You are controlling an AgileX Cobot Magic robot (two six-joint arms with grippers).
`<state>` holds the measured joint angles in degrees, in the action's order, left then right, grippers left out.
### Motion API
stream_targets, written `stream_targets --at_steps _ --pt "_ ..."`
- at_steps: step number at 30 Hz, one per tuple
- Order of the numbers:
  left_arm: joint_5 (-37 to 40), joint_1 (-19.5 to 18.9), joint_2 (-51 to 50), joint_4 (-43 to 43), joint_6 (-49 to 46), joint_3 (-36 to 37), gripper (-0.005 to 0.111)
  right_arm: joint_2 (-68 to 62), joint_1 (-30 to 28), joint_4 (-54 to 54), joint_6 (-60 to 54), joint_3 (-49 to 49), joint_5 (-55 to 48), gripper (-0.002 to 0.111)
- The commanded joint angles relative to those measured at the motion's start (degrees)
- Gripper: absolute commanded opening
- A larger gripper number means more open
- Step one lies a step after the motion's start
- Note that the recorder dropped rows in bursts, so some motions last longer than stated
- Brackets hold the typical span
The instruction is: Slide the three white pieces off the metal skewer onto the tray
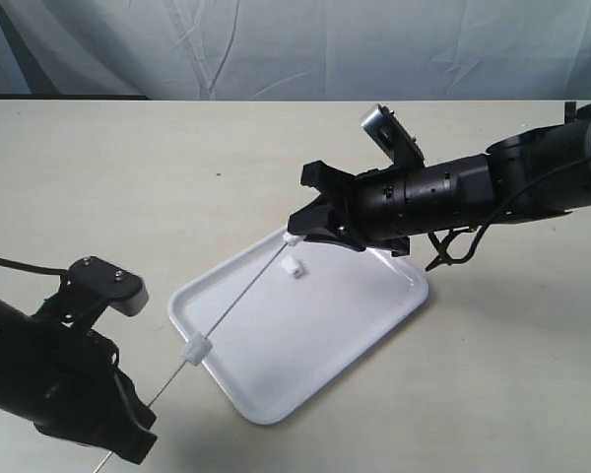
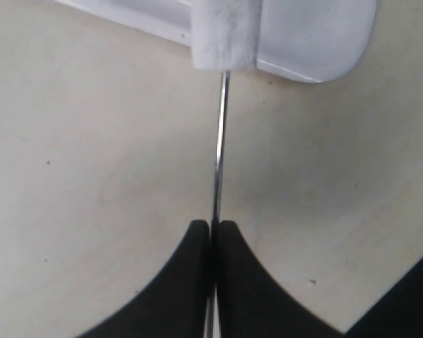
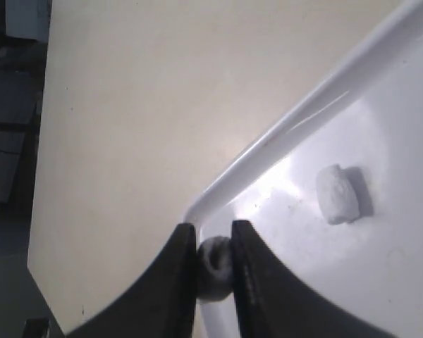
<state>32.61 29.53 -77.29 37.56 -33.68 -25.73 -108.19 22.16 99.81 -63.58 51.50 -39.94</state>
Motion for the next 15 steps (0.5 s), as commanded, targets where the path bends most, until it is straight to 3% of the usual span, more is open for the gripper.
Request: stream_targets --at_steps 1,15 --pt "0.0 0.3 0.6 -0.4 1.8 0.6 0.0 0.7 -2.1 0.1 -0.8 0.2 1.3 0.017" --pt "-3.7 0.3 0.6 -4.1 6.3 0.6 0.0 0.5 -5.3 0.1 -1.1 0.2 1.1 0.017"
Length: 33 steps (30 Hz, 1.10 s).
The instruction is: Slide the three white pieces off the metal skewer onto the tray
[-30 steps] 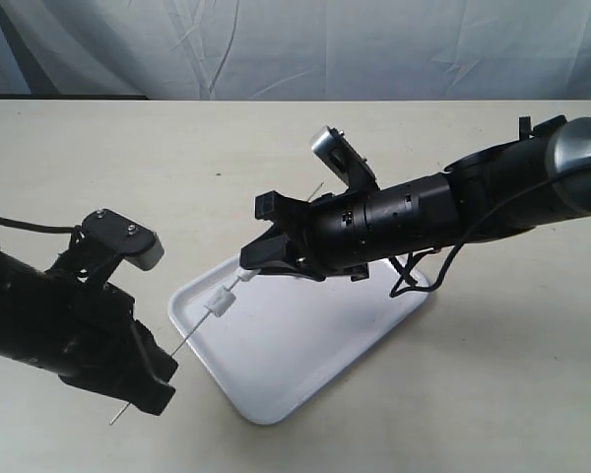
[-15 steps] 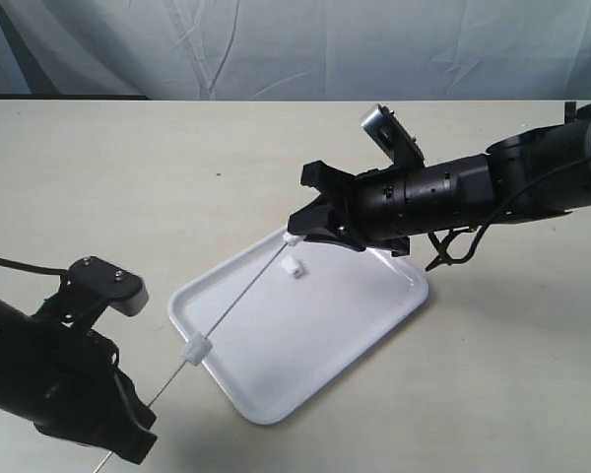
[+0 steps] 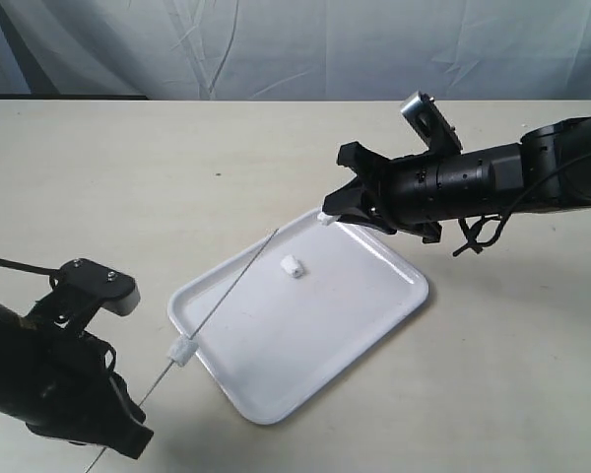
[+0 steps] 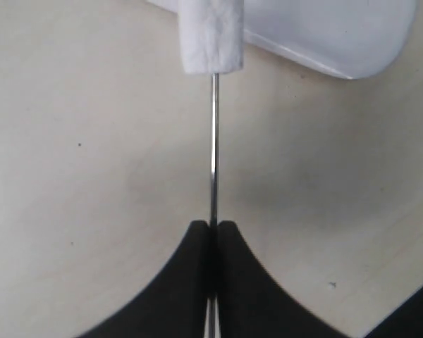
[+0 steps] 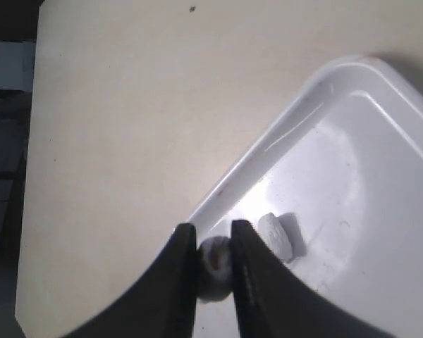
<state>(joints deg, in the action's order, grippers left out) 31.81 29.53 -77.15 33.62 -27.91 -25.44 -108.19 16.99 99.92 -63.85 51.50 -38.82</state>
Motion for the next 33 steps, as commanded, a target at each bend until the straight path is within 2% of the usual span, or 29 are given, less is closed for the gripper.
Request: stream_targets --at_steps 1,5,16,17,21,22,24,29,33 --pt "-3.8 0.3 0.5 0.0 0.5 0.3 0.0 0.5 -0.2 -0.2 -0.8 0.2 -0.1 0.017" --pt "-5.2 0.3 0.5 0.0 0.0 -0.3 0.0 0.5 1.0 -2.9 -0.8 0.1 -0.1 0.017" --pt "-5.4 0.3 -0.1 -1.3 -2.7 -4.9 0.0 -2.9 9.4 -3.5 0.2 0.1 3.4 0.017" --pt "-5.6 0.3 -0.4 -2.0 -2.7 -5.2 0.0 -3.3 9.8 -3.5 0.7 0.1 3.4 0.019" --pt "-5.3 0.3 -2.4 -2.9 -2.7 -6.4 0.0 -3.7 10.4 -3.5 0.9 0.1 3.1 0.046" --pt "-5.2 0.3 -3.1 -2.9 -2.6 -6.6 0.0 -3.7 10.4 -3.5 0.9 0.1 2.6 0.049" --pt "-5.1 0.3 -4.1 -2.9 -2.5 -6.9 0.0 -3.7 10.4 -4.0 0.9 0.1 0.8 0.049" --pt "-7.4 0.3 -6.5 -2.5 -2.5 -7.2 0.0 -3.7 10.4 -4.3 0.9 0.1 -5.2 0.035" --pt "-7.9 0.3 -7.7 -2.0 -2.5 -8.4 0.0 -3.7 10.4 -4.1 0.9 0.1 -8.3 0.042"
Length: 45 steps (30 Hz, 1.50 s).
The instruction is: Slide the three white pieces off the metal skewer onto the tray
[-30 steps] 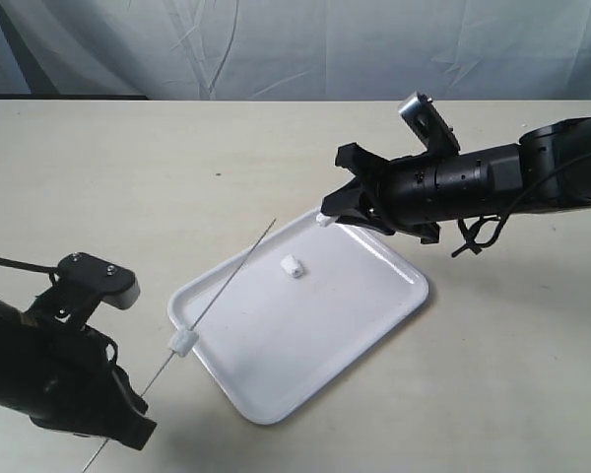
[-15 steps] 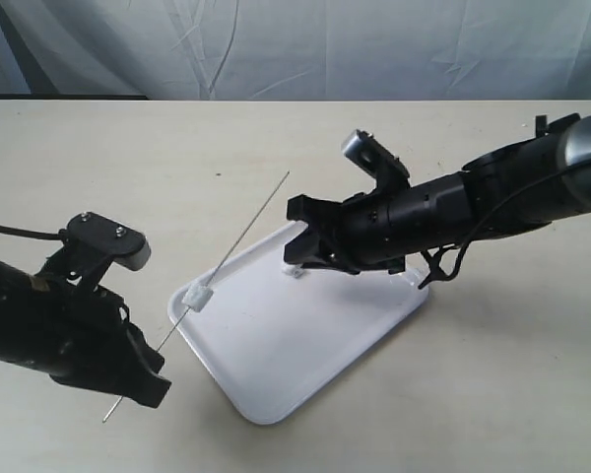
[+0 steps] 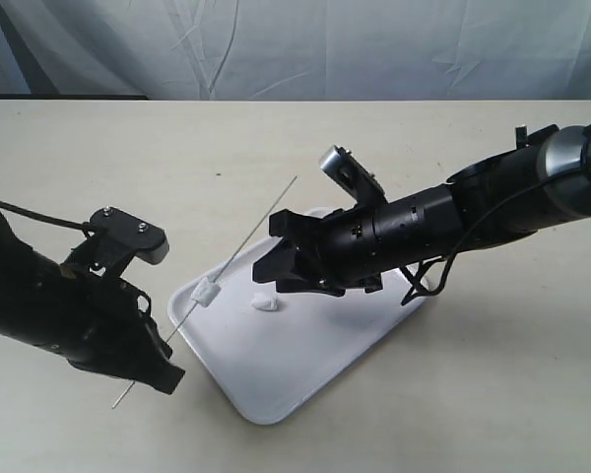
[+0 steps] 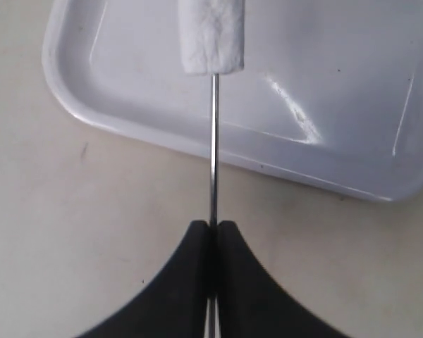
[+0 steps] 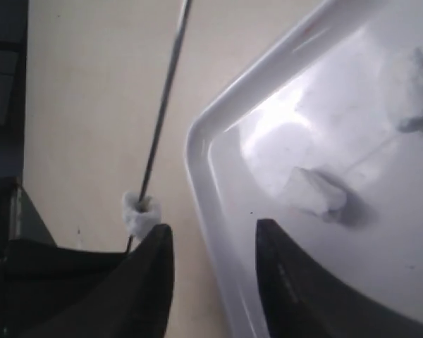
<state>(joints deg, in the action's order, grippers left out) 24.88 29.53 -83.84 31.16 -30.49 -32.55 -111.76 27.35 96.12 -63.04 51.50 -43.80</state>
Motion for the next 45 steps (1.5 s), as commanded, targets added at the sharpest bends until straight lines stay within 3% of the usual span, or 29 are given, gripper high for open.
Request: stream_targets --at_steps 1,9,24,28,37,45 --pt "-1.0 0.3 -1.1 0.5 0.0 -1.8 0.0 -0.1 0.1 0.0 -0.2 0.1 -4.2 0.044" --pt "2.3 0.3 -1.1 2.0 -0.7 -5.5 0.0 -0.1 0.1 2.0 -1.9 0.1 -6.3 0.045" --pt "6.7 0.3 -1.1 13.0 -11.3 -6.5 0.0 -0.1 0.1 3.8 -4.4 0.2 -8.1 0.045" --pt "7.1 0.3 -1.1 16.2 -14.1 -6.5 0.0 -0.1 0.1 3.8 -4.4 0.2 -7.9 0.029" --pt "7.0 0.3 -1.1 15.3 -14.5 -6.5 0.0 -0.1 0.1 3.8 -4.4 0.2 -6.8 0.027" --pt "7.0 0.3 -1.1 13.2 -14.4 -6.5 0.0 -0.1 0.1 3.8 -4.4 0.2 -6.7 0.012"
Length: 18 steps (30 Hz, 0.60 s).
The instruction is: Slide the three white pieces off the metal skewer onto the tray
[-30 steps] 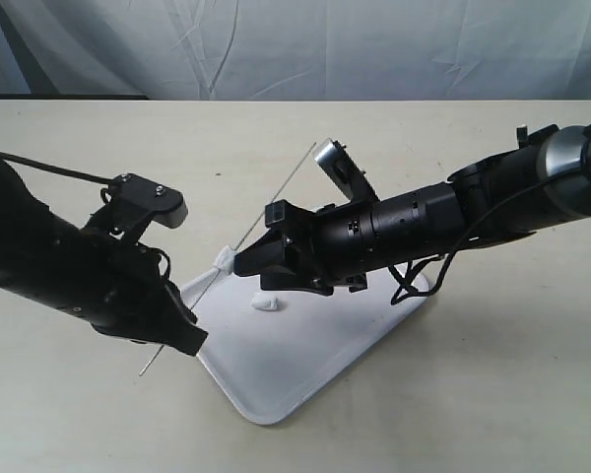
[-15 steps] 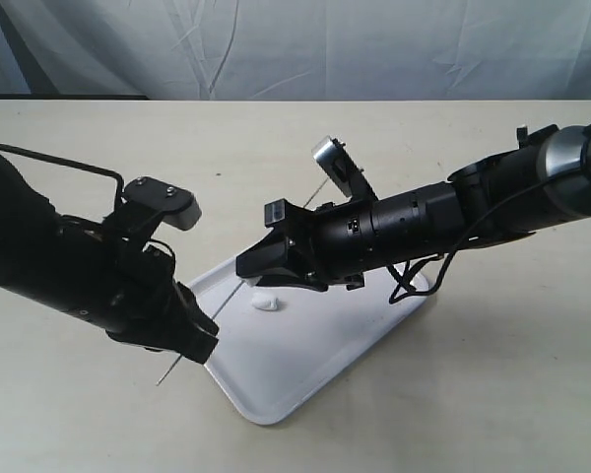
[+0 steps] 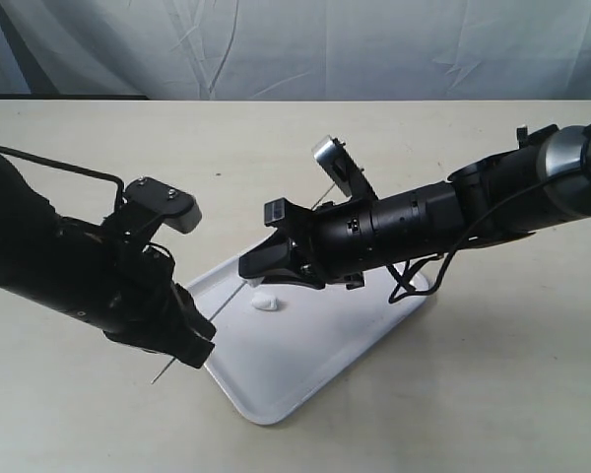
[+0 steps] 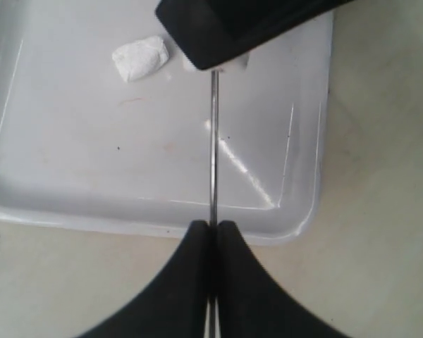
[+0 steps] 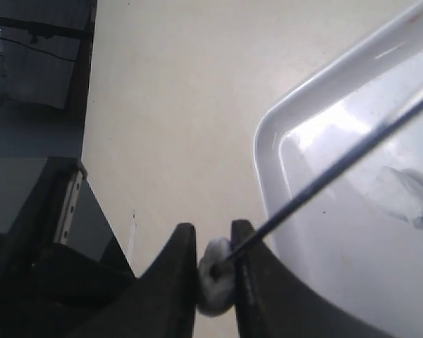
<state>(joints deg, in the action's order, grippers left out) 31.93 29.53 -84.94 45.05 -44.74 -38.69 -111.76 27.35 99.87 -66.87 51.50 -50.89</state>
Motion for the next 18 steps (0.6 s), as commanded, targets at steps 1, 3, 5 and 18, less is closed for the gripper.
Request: stream_targets --at_steps 1,3,5,18 --pt "0.1 0.3 0.0 -1.2 0.1 -0.4 0.0 -0.1 0.1 0.1 -0.6 0.2 0.7 0.012" --pt "0.2 0.3 0.0 -3.2 1.3 0.4 0.0 -0.1 0.1 0.1 -0.6 0.2 1.4 0.012" --pt "0.2 0.3 0.0 -3.8 1.3 2.2 0.0 -0.1 0.0 0.1 -0.6 0.2 2.9 0.012" --pt "0.5 0.3 0.0 -4.5 5.4 12.0 0.0 -0.1 0.0 0.1 -0.4 6.6 12.0 0.012"
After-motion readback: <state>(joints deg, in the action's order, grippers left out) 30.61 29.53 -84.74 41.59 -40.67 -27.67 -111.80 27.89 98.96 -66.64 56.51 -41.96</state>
